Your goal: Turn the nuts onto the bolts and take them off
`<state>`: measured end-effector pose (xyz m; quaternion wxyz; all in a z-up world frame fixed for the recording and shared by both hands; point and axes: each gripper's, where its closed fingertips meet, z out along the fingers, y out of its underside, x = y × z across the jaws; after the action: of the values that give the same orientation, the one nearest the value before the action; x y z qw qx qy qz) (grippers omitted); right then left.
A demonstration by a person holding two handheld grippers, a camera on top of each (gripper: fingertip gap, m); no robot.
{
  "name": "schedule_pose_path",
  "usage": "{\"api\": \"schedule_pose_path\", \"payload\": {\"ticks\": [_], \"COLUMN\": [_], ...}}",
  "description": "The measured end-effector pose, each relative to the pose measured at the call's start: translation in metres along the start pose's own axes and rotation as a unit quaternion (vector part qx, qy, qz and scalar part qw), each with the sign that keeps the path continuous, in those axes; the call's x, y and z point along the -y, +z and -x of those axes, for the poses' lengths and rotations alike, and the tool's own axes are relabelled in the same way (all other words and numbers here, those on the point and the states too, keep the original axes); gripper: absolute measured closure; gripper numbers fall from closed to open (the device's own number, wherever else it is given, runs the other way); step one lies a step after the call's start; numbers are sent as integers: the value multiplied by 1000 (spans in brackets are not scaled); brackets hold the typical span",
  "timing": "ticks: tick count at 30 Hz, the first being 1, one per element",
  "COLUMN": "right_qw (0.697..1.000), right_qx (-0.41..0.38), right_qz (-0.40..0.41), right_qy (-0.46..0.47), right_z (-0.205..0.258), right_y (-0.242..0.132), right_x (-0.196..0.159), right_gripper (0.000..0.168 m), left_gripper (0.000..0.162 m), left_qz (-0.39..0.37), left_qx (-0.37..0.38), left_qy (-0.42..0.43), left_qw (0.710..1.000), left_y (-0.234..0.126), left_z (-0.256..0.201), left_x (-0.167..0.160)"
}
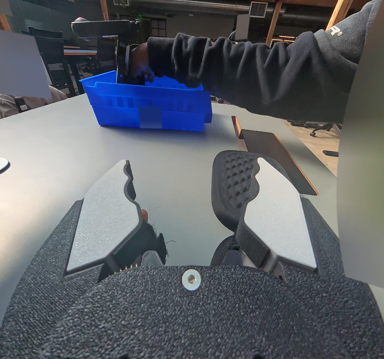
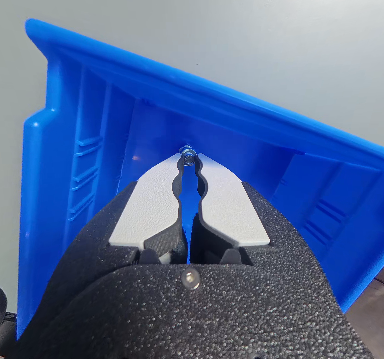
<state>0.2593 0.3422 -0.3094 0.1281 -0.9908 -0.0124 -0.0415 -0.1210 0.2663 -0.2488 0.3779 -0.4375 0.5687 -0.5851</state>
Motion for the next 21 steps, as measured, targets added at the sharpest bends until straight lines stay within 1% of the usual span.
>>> {"api": "schedule_pose_path", "payload": {"ticks": [2,6,10,12,14,18,21], "right_qw": [1000,1000,998,994,985,955,930], "right_qx": [4,5,-6,-8,-8,6,17], "right_qz": [-8,-16,-63,-109,-168,-297,-368], "right_qy": [5,5,14,16,19,18,6], "right_z": [1,3,8,17,30,73,112], "right_y": [0,-5,-30,-50,-75,-127,-158], "right_x": [2,4,13,21,29,38,35], "right_gripper": [158,135,116,107,100,94,90], "left_gripper": [53,54,54,55,55,56,56], "left_qz": [0,0,0,0,-2,-1,1], "left_qx": [0,0,1,3,4,8,13], "left_qy": [0,0,-2,-4,-5,-3,-1], "left_qw": [1000,1000,1000,1000,1000,1000,1000], "left_y": [0,0,0,0,0,0,0], "left_z": [0,0,1,2,2,3,3], "left_x": [0,0,0,0,0,0,0]}}
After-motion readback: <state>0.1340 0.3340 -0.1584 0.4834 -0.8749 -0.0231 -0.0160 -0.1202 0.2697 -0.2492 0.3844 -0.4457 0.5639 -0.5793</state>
